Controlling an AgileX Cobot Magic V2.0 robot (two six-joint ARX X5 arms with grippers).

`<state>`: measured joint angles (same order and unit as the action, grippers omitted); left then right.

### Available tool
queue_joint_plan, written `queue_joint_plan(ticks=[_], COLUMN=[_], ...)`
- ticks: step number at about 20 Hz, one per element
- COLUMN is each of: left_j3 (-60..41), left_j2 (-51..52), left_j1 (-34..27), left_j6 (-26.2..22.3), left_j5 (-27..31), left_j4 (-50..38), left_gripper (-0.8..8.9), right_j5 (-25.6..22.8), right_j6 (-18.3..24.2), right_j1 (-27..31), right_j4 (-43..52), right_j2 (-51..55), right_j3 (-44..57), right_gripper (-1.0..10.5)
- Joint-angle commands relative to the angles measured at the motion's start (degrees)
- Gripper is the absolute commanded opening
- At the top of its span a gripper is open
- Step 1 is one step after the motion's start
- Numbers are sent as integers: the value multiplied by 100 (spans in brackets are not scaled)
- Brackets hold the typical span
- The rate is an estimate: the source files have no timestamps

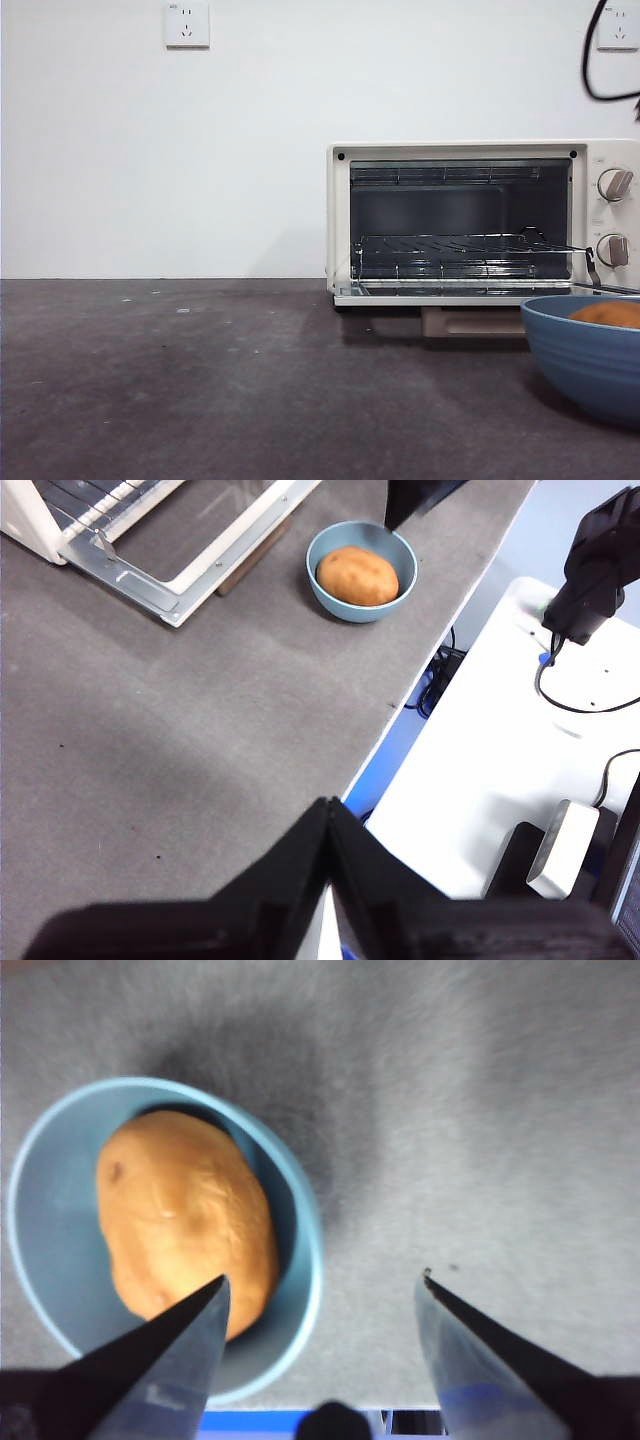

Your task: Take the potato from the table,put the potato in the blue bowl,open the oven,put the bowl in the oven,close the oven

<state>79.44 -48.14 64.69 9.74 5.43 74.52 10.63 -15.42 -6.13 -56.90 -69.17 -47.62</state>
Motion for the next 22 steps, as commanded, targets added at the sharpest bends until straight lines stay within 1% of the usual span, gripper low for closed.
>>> queue_joint_plan(ticks=[1,2,3,5,6,7,9,11,13,14,15,16,19,22], left_j3=[-20,-20,-20,-20,-20,-20,-20,-20,-20,-20,-20,-20,-20,-20], left_j2=[61,74,98,162,205,245,330,420,496,520,531,531,529,531], left_j1=[20,17,17,17,17,17,17,17,17,17,17,17,17,17], left_j6=[61,61,61,59,59,59,59,55,57,52,50,20,-240,-319], left_j5=[15,15,15,15,15,20,90,326,538,542,586,680,920,970], left_j4=[24,74,87,87,87,87,87,87,87,87,87,87,87,87], left_gripper=[-6,-6,-6,-6,-6,-6,-6,-6,-6,-6,-6,-6,-6,-6], right_j5=[-225,-393,-509,-525,-525,-511,-479,-313,-313,-216,-4,173,179,197], right_j6=[-175,-251,-289,-286,-286,-291,-409,-588,-938,-1137,-1224,-1364,-1668,-1858], right_j1=[-197,-273,-330,-341,-341,-341,-341,-341,-341,-341,-341,-341,-407,-409], right_j4=[114,138,162,219,260,278,280,254,299,326,387,472,426,240], right_j2=[-302,-442,-573,-780,-848,-868,-811,-669,-516,-511,-529,-588,-931,-1416], right_j3=[63,63,63,63,63,63,52,-13,-175,-308,-448,-605,-1338,-2173], right_gripper=[311,310,285,82,19,-12,-11,-11,-12,-12,-12,-12,-12,-12])
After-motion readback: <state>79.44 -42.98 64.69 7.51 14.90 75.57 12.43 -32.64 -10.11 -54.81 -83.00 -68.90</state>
